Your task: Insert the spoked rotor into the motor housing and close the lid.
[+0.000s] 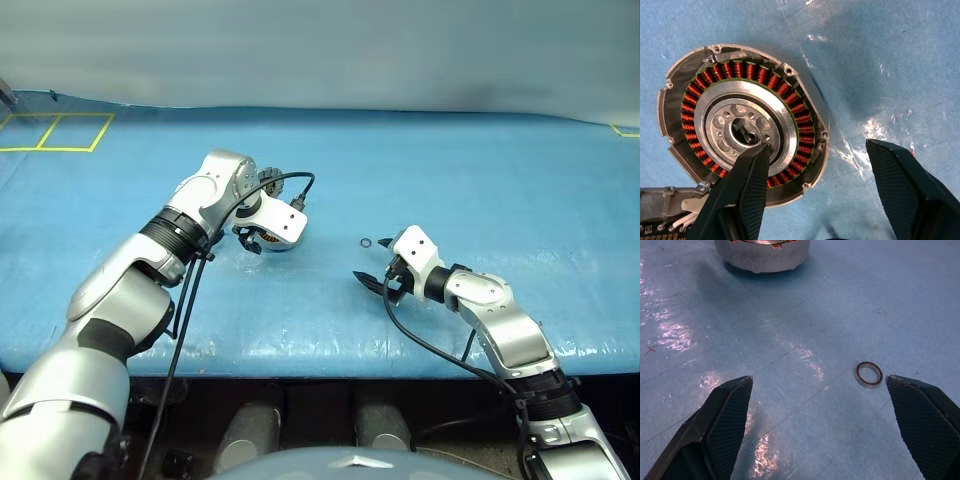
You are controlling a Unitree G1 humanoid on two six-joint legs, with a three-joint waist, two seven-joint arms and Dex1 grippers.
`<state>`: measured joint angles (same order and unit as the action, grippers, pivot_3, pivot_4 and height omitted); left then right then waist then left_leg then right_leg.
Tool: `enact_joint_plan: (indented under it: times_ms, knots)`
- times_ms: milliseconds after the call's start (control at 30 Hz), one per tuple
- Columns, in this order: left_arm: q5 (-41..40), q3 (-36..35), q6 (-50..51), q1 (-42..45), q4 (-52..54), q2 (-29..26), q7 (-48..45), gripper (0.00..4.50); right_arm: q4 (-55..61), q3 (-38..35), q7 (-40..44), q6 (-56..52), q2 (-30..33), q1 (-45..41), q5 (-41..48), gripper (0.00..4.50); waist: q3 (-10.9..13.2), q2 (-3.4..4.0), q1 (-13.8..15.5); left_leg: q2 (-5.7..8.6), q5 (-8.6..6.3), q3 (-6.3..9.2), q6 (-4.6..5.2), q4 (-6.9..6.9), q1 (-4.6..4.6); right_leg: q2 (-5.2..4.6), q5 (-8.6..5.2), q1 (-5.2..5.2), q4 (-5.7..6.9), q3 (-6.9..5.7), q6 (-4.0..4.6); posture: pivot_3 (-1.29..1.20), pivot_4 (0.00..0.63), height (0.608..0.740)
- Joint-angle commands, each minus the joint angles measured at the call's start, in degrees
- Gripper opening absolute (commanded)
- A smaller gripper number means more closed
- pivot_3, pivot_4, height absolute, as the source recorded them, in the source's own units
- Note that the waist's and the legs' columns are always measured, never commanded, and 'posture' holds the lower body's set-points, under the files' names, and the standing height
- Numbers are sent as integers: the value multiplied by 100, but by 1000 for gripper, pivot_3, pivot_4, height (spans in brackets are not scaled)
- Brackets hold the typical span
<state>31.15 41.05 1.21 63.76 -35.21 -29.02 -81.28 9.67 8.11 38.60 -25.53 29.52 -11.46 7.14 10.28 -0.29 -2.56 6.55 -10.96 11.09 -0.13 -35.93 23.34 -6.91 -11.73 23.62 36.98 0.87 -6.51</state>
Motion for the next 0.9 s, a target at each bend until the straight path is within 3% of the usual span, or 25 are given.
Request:
enact_joint_plan:
  times_ms: [33, 133, 233, 300, 900]
  knots:
    - [61, -118, -193, 197, 85, -54, 6, 3304, 151, -88, -5, 42, 28, -28, 23, 4500, 0, 0, 0, 0, 0, 0, 0, 0, 0, 0, 0, 0, 0, 0, 0, 0, 150, 740]
    - [42, -97, -486, 192, 39, -27, 25, 3304, 152, -77, -10, 49, 23, -27, 15, 4500, 0, 0, 3, 0, 0, 0, 0, -1, 0, 0, 1, 0, 0, 0, 0, 0, 150, 740]
    - [69, -114, -621, 190, 45, -19, 77, 3860, 150, -75, -18, 56, 17, -24, 10, 4500, 0, 0, 13, 0, 0, 0, 0, -2, 0, 0, 1, -1, 0, 1, 0, 0, 150, 740]
    - [112, -199, -435, 198, 7, 57, 268, 4487, 145, -75, -21, 60, 15, -19, 8, 4500, 0, 0, 28, 0, 0, 0, 0, -3, 1, 0, 2, -1, 1, 1, 0, 0, 150, 740]
    - [219, -92, -377, 130, -207, 219, 317, 4487, 158, -65, -55, 75, 0, 21, 0, 4500, 0, 0, 16, 1, 0, 0, 0, -10, 3, 1, 5, -2, 1, 1, -5, 0, 150, 740]
